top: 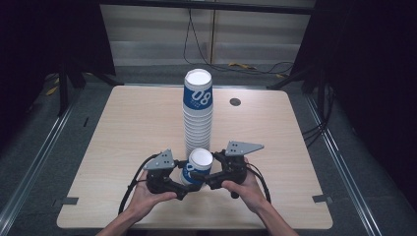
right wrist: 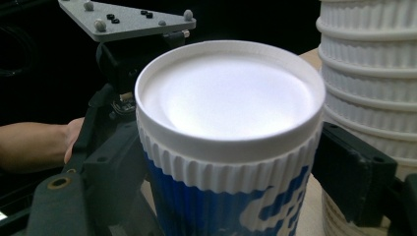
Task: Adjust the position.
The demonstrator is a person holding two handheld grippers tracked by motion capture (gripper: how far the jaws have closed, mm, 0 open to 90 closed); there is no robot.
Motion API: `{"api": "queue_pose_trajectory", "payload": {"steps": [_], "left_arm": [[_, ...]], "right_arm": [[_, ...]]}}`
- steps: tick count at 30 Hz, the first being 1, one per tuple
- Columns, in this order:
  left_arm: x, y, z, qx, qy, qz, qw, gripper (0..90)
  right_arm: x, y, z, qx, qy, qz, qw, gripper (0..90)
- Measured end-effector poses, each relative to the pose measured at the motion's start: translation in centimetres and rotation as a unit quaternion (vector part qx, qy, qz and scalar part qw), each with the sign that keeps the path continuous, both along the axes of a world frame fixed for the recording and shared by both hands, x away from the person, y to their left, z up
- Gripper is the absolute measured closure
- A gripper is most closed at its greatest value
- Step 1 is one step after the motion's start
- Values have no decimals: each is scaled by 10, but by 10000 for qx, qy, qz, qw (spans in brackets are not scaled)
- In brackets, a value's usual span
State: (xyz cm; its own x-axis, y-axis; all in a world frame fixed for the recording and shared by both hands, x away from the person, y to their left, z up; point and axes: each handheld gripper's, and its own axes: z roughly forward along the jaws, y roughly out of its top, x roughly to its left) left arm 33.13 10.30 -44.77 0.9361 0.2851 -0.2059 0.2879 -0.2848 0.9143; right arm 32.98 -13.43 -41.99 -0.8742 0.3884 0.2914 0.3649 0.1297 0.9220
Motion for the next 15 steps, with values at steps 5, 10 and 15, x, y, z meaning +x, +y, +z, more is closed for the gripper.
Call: {"api": "queue_pose_trajectory", "payload": {"steps": [5,10,15], "left_arm": [[2,1,-3,98,45,35,9999,171],[3,4,-2,164,88,111,9998,171],[3,4,-2,275,124,86,9995,172]], "right_arm": [[0,-1,1,-44,113,-63,9999,140],[1,-4,1,-51,161,-45,9998,142],[1,-6,3,-91,187,-14,9998,167]]}}
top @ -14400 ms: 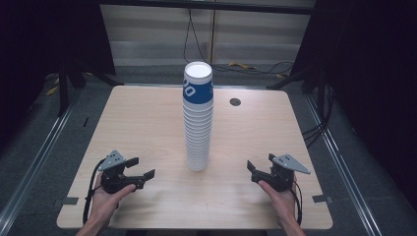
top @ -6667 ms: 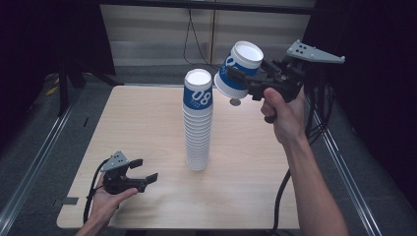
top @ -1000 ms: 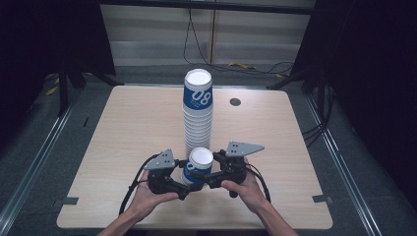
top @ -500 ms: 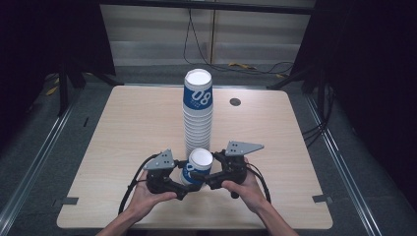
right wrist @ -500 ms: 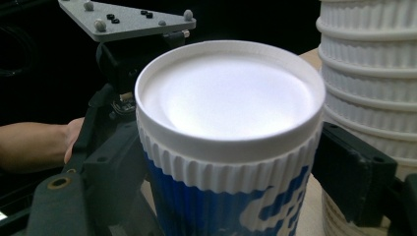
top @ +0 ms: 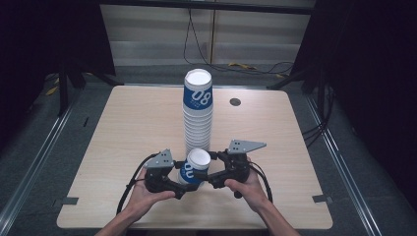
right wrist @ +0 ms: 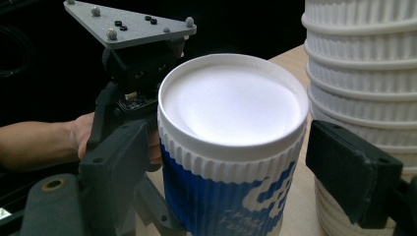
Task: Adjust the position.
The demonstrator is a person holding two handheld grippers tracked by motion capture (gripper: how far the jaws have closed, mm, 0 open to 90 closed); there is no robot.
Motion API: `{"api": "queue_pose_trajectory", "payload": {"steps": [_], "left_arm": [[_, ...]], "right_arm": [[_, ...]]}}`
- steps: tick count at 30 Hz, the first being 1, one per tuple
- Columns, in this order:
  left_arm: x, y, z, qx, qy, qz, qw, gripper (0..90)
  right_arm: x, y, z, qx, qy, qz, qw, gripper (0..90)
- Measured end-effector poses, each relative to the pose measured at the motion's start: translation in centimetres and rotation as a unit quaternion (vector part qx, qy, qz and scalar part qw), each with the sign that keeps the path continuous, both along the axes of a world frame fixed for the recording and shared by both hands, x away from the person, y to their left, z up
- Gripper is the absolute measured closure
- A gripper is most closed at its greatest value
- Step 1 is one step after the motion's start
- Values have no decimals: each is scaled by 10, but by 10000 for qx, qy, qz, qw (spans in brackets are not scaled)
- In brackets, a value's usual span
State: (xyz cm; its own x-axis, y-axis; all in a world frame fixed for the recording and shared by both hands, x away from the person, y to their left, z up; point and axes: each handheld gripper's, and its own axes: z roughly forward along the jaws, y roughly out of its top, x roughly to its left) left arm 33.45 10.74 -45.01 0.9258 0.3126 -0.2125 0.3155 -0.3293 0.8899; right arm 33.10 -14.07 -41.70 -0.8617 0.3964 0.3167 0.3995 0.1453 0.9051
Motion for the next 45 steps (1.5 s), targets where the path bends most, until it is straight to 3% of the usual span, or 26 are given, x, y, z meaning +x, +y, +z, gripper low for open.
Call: {"api": "queue_pose_trajectory", "payload": {"steps": [4,7,14,17,21,28,32,41,45], "left_arm": [[1,2,1,32,49,1,10000,172],[2,2,1,42,181,42,9998,172],[3,4,0,283,171,54,9994,173],[5,5,0,264,317,30,9991,173],[6,6,2,391,388,11,9985,174],[8,6,8,672,253,40,9974,176],[6,5,6,930,204,-27,9954,176],[8,3,5,1372,85,-197,9903,176],[10,2,5,1443,109,-319,9890,176]], "right_arm": [[0,-2,0,-66,40,-16,10000,143],[0,-4,-1,-262,36,-113,9996,141],[-1,-11,0,-379,66,-102,9992,139],[-2,-13,-1,-450,83,-79,9989,140],[-4,-15,-1,-681,125,-5,9976,140],[-4,-20,-1,-931,144,-25,9956,140],[-6,-21,-3,-1085,161,21,9940,142],[-5,-18,-7,-1586,237,152,9869,142],[-5,-17,-6,-1788,205,201,9835,143]]}}
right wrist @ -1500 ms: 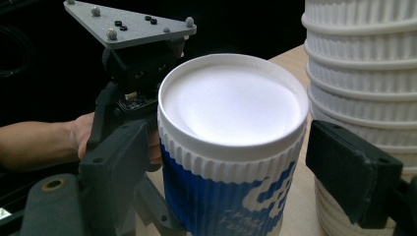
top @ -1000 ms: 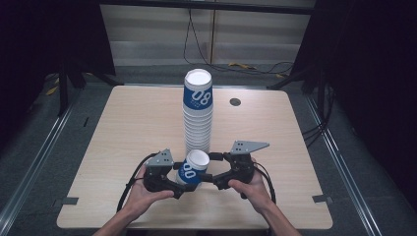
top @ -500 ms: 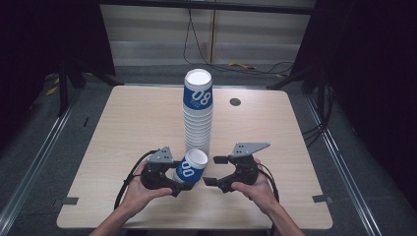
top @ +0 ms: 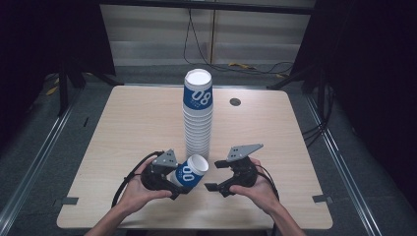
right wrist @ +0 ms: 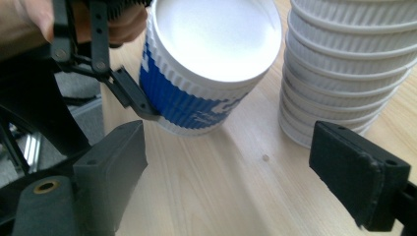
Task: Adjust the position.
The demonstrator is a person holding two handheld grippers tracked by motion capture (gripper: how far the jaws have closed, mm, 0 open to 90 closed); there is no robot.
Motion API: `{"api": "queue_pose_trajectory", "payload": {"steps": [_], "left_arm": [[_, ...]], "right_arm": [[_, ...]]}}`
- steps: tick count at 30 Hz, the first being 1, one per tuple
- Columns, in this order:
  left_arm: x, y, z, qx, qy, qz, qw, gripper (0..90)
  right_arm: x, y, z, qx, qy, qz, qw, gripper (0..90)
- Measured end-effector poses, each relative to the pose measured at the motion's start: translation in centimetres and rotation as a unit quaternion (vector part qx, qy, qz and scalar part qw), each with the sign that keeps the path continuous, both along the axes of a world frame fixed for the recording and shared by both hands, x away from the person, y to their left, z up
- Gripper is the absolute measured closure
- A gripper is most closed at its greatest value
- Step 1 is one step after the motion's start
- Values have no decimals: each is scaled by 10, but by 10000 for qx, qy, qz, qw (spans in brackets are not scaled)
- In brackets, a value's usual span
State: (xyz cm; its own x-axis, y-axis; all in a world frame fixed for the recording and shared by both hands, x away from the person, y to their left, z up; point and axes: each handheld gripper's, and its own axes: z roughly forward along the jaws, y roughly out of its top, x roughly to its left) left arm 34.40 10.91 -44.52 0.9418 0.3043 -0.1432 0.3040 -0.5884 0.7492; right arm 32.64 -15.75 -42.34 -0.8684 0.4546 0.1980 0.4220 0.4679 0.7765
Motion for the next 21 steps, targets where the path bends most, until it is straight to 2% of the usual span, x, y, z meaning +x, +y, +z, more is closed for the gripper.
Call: {"api": "queue_pose_trajectory", "payload": {"steps": [3,7,10,13,19,20,21], "left_arm": [[-1,-2,-2,238,10,-91,9997,176],[-1,-1,-1,396,-6,-158,9991,177],[-4,-2,0,580,-124,-240,9980,177],[-4,-4,3,719,-150,-311,9968,177],[-5,-10,1,858,-145,-414,9953,180],[-4,-10,2,959,-153,-493,9941,180],[-4,-11,2,970,-163,-550,9936,181]], "right_arm": [[0,0,1,-155,-39,77,9998,143],[-1,0,1,-279,8,177,9995,146],[1,1,2,-463,63,255,9986,146],[2,4,3,-602,103,326,9976,147],[2,12,1,-999,87,606,9931,156],[2,13,1,-1027,99,656,9925,161],[2,15,0,-1025,182,723,9919,171]]}}
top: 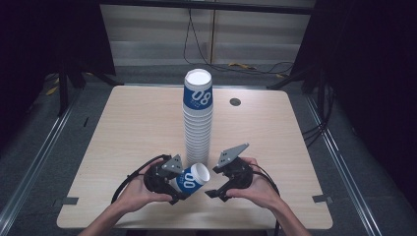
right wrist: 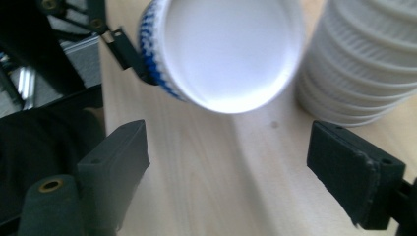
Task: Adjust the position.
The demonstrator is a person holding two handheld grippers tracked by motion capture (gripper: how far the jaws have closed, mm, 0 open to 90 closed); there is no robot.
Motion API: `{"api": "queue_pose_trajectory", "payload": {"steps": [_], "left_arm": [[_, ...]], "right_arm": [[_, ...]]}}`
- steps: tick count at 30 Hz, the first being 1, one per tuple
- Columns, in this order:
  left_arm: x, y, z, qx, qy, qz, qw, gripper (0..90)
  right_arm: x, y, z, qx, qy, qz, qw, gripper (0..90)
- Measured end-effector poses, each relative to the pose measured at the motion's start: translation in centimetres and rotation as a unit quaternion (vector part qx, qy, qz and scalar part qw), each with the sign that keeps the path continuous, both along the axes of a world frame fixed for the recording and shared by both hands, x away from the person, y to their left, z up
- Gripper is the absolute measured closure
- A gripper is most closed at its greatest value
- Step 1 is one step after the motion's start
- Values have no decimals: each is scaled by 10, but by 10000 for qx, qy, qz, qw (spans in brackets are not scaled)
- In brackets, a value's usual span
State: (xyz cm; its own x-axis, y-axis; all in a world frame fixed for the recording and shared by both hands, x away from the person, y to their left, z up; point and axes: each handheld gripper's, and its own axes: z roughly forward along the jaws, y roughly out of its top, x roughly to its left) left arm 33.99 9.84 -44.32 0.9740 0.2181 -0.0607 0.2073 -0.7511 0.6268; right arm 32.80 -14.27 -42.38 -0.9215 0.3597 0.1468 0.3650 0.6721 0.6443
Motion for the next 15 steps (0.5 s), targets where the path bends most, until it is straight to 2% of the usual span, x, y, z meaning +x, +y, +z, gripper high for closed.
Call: {"api": "queue_pose_trajectory", "payload": {"steps": [6,7,10,15], "left_arm": [[-2,-4,2,165,49,-218,9996,181],[-3,-6,2,170,-3,-227,9996,181],[-2,-8,3,220,64,-354,9991,182],[-3,-14,5,342,-11,-510,9981,184]], "right_arm": [[0,5,-3,-280,124,196,9993,178],[0,5,-4,-312,121,196,9993,178],[1,6,-3,-368,91,257,9989,181],[2,8,-2,-434,48,339,9985,203]]}}
